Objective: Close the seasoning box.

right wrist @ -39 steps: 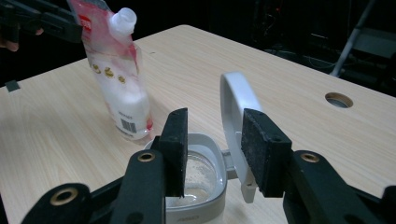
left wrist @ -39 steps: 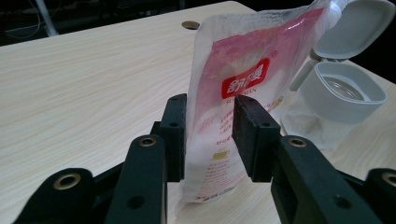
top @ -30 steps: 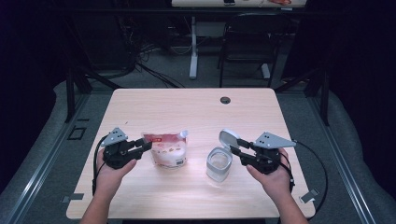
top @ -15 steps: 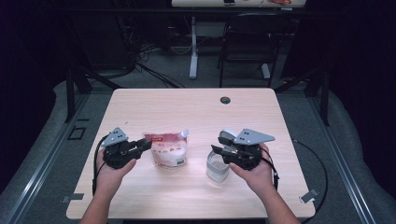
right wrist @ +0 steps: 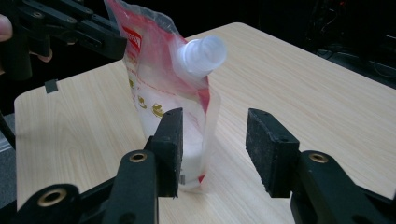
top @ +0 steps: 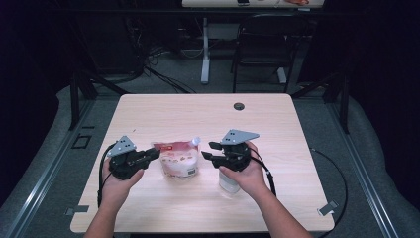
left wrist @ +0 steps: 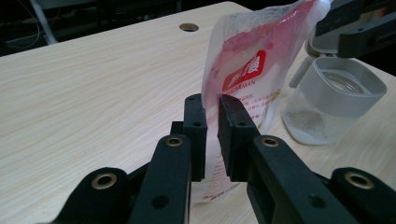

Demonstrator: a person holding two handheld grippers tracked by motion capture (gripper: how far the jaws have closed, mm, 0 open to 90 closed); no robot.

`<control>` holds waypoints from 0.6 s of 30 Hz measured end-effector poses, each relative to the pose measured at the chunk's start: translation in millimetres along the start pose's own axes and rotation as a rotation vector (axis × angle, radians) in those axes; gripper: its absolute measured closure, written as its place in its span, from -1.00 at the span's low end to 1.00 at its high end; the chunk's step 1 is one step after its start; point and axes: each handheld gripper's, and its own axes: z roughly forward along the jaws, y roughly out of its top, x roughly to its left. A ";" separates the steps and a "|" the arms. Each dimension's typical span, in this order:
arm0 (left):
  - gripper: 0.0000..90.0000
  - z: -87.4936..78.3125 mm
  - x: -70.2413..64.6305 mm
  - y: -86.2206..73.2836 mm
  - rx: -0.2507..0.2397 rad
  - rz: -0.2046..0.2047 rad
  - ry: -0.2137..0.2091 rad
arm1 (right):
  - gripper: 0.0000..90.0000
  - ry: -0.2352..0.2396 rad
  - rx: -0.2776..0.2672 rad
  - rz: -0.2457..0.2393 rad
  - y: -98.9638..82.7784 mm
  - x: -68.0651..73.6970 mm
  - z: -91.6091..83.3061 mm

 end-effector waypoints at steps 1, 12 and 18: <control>0.84 -0.2 0.2 0.0 0.002 0.001 -0.003 | 0.25 0.002 0.007 -0.003 0.5 0.6 3.4; 0.85 -0.4 1.2 -0.2 0.001 0.004 -0.014 | 0.11 0.014 -0.008 0.029 3.0 -3.4 25.6; 0.85 -0.6 1.1 -0.2 0.003 0.006 -0.018 | 0.13 0.020 -0.007 -0.025 8.4 6.5 31.1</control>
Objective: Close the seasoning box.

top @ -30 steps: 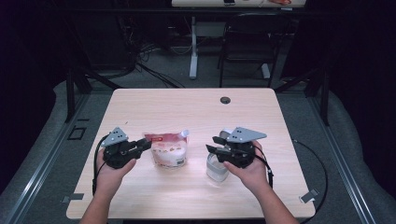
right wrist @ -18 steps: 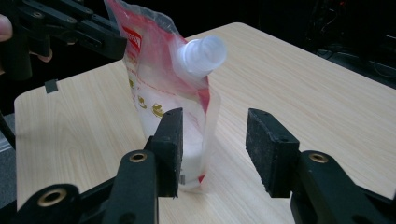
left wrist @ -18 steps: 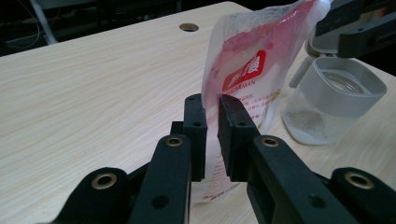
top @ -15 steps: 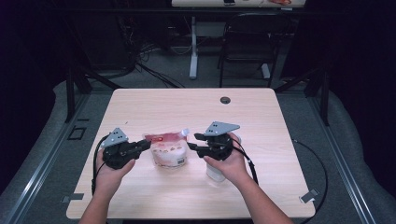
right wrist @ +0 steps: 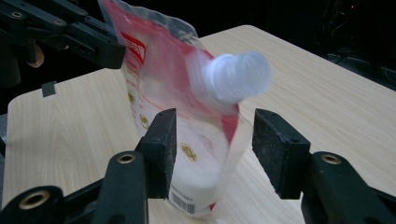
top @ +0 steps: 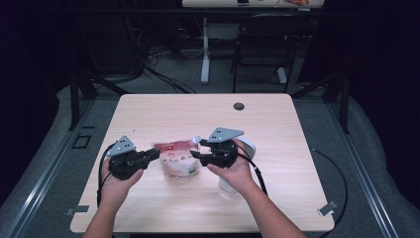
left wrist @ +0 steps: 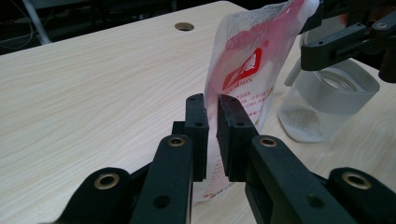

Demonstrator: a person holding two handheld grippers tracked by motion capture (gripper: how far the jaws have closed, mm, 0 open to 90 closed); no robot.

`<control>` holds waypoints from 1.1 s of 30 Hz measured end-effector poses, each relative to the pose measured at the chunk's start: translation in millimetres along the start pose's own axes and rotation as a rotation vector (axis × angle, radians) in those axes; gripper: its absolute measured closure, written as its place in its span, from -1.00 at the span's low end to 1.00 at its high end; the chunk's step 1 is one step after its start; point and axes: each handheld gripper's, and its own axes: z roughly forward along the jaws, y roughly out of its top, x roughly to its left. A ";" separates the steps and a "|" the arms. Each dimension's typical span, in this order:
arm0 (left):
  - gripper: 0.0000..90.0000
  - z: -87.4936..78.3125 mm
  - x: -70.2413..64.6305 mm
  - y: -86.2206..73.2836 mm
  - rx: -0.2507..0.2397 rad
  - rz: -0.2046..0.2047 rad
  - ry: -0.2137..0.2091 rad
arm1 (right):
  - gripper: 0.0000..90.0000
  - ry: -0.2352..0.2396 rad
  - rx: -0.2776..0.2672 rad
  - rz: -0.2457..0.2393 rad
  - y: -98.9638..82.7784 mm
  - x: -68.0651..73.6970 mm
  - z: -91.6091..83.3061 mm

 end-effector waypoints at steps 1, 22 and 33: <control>0.85 -0.1 0.0 -0.1 0.000 0.000 0.002 | 0.14 -0.003 0.000 -0.004 1.1 1.1 0.5; 0.94 -2.9 -0.6 0.3 0.016 -0.011 -0.014 | 0.57 0.009 0.012 0.000 0.8 8.3 -11.3; 0.95 0.5 -11.5 2.7 0.021 0.003 -0.039 | 0.58 0.001 0.006 -0.002 -5.5 14.3 -28.1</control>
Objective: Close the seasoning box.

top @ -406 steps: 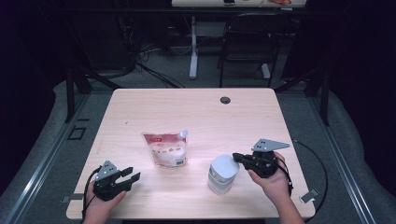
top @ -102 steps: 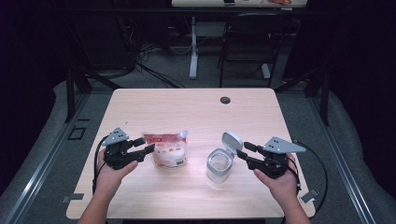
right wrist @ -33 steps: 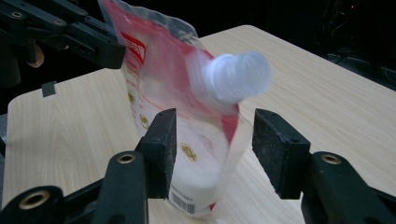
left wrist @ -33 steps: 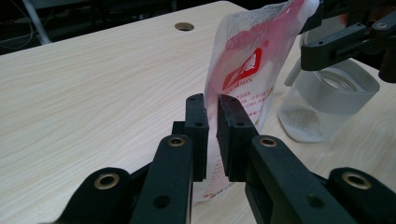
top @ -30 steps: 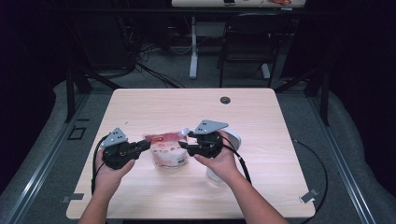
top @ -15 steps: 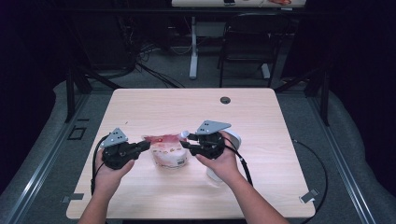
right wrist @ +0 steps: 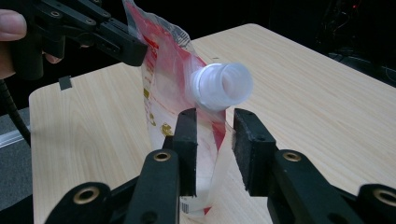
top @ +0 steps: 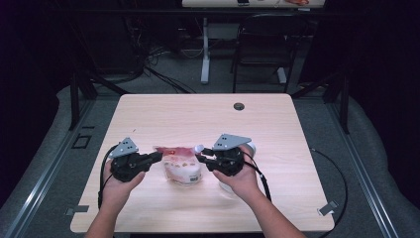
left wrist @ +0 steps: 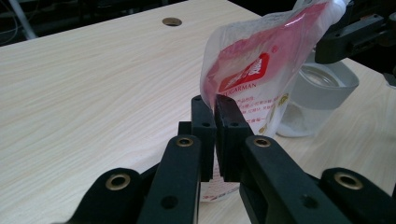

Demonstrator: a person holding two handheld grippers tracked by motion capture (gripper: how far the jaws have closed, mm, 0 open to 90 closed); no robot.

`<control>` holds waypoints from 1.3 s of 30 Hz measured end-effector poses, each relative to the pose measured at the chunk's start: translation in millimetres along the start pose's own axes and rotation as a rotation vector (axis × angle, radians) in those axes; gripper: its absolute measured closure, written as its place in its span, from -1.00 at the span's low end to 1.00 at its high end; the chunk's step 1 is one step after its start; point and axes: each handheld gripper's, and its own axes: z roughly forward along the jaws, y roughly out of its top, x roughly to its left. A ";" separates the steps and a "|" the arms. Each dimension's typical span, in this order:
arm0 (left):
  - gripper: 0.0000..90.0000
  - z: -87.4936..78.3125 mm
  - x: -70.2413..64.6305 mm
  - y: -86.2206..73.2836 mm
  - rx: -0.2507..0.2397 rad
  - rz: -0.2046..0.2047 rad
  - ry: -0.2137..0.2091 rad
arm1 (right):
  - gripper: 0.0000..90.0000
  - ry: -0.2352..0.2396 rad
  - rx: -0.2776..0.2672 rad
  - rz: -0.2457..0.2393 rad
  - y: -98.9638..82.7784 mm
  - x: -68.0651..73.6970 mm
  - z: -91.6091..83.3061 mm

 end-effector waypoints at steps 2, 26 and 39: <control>0.95 1.2 -2.6 0.6 -0.001 0.004 -0.008 | 0.58 0.004 -0.002 0.003 -1.5 0.0 -4.5; 0.88 10.2 -15.4 -0.3 -0.017 0.000 -0.065 | 0.52 -0.005 0.002 0.019 -13.9 -4.1 -23.1; 0.78 8.8 -15.6 -1.4 -0.024 0.004 -0.058 | 0.46 0.024 0.012 -0.002 -10.7 -6.9 -29.8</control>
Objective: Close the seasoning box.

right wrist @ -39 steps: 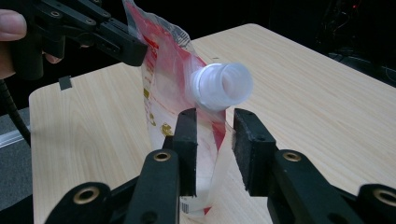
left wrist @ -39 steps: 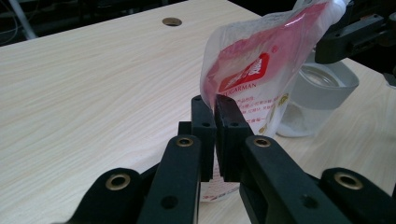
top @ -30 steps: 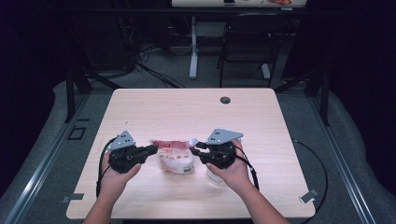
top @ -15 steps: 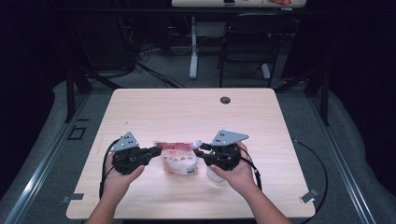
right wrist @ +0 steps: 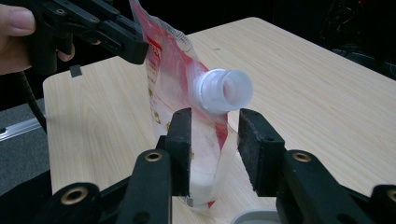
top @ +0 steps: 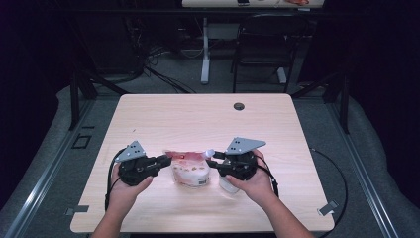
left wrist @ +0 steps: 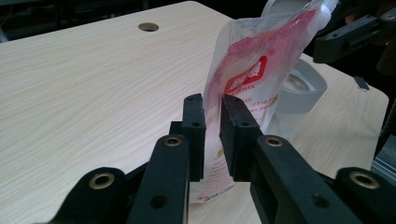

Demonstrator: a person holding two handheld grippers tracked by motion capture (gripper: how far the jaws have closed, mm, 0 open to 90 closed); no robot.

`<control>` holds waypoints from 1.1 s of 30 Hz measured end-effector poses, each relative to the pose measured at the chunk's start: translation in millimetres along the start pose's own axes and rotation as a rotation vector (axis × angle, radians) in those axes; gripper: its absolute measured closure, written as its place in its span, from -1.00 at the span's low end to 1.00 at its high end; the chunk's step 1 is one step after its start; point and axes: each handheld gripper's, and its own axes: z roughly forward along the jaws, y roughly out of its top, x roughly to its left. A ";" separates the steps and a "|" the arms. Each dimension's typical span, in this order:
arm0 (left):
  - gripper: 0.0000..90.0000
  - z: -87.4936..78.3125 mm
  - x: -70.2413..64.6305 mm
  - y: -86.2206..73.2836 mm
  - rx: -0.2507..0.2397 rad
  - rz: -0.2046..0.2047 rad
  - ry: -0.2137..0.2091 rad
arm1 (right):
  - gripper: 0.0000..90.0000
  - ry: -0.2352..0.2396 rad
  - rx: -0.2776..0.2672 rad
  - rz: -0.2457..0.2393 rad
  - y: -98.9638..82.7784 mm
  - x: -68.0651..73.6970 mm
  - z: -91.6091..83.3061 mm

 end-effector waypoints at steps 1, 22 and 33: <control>0.77 -0.1 -0.1 -0.1 0.000 -0.002 0.000 | 0.46 0.002 -0.003 0.000 0.6 -0.3 -1.8; 0.65 -13.8 3.6 -1.8 -0.025 -0.019 0.022 | 0.32 0.019 -0.043 -0.079 43.3 6.0 -18.7; 0.62 -18.8 8.6 -6.0 -0.016 -0.029 0.035 | 0.35 0.065 0.021 -0.113 64.5 13.1 7.6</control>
